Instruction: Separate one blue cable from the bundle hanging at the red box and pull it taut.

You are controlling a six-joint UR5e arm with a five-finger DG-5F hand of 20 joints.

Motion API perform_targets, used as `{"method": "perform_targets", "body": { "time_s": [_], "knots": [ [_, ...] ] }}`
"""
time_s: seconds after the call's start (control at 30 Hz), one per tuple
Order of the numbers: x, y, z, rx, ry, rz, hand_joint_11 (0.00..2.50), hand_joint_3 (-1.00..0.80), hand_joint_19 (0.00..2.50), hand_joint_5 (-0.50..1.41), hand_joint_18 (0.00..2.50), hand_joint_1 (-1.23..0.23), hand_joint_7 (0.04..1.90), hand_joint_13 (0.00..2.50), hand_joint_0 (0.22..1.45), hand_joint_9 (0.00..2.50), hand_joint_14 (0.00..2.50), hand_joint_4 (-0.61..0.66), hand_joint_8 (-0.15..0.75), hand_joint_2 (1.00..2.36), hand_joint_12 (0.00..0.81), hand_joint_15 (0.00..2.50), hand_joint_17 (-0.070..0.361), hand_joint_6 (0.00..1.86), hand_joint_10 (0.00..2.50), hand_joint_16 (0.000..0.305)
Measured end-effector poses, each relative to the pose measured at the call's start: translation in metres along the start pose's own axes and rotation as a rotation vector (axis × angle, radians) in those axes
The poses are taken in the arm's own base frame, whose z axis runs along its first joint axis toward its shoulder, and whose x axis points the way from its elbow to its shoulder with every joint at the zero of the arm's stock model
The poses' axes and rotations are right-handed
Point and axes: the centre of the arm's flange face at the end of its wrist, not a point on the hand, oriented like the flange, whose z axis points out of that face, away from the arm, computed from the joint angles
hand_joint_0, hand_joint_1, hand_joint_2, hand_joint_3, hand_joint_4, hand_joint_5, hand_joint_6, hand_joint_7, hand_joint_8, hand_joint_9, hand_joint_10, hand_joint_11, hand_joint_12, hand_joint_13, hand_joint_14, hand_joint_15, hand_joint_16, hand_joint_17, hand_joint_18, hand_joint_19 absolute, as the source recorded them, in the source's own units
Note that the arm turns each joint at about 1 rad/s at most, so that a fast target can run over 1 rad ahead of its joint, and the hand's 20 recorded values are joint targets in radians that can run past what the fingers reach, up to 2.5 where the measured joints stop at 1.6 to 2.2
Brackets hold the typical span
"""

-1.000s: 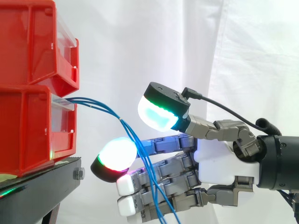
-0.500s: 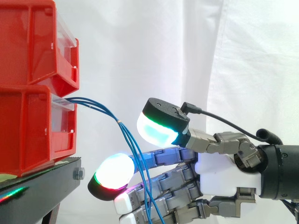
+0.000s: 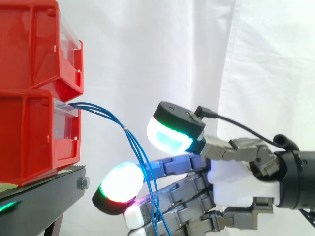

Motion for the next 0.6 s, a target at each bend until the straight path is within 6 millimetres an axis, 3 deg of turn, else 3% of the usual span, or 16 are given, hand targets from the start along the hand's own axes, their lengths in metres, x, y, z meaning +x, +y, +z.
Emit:
{"method": "perform_targets", "body": {
  "time_s": [0.2,0.6],
  "knots": [
    [0.004,0.019,-0.008,0.028,0.075,-0.006,0.54,-0.39,0.28,-0.15,0.54,-0.60,1.08,0.75,0.58,0.75,0.02,0.17,0.238,1.01,0.280,0.38,0.057,0.50,0.01,0.025],
    [-0.006,0.039,-0.019,0.083,0.080,-0.014,0.54,-0.41,0.28,-0.15,0.54,-0.60,1.09,0.76,0.56,0.76,0.01,0.17,0.242,1.01,0.281,0.39,0.059,0.50,0.01,0.026]
  ]
}}
